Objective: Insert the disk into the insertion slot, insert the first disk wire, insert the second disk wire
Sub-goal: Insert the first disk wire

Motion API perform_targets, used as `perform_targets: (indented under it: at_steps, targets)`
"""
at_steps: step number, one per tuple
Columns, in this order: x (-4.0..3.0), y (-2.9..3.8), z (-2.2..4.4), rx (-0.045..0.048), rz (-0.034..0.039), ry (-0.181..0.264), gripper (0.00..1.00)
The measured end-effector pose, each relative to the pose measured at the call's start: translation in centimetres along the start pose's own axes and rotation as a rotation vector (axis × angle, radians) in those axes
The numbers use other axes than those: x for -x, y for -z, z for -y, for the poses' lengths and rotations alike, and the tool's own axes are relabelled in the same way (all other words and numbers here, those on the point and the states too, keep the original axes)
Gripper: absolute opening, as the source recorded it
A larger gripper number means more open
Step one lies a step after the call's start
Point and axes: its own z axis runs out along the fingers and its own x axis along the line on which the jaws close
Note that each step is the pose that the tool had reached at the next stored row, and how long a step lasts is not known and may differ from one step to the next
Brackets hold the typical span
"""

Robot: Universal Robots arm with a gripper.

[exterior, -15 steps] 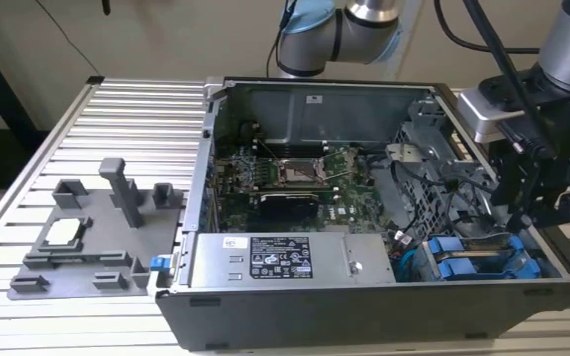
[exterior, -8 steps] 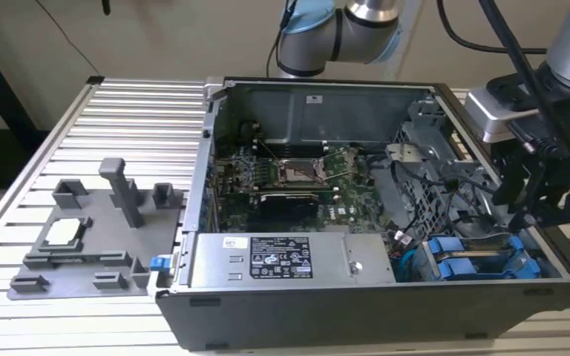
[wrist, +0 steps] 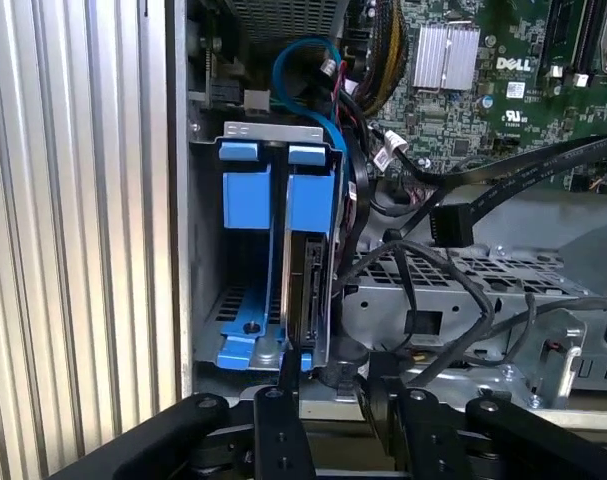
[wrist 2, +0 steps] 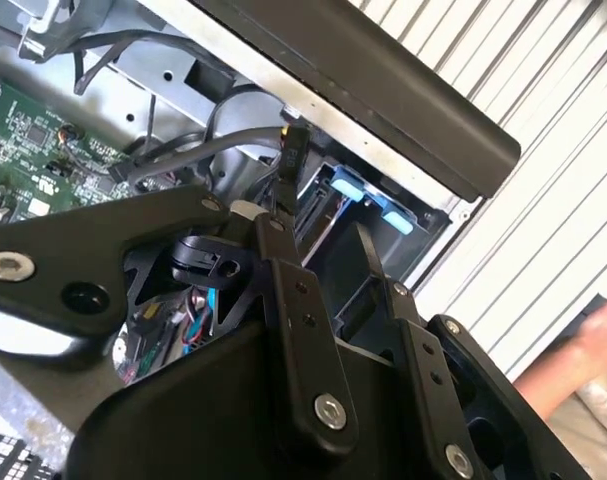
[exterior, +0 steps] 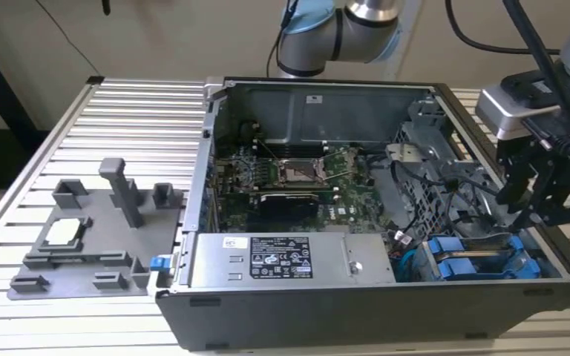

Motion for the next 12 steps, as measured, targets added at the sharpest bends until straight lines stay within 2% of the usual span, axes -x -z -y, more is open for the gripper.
perform_targets:
  at_steps: [7,12]
  targets:
    - [0.63,-0.07,0.34,0.0179,0.0013,0.002,0.41]
    - [0.92,-0.15,0.69,0.021,0.0012,0.007,0.41]
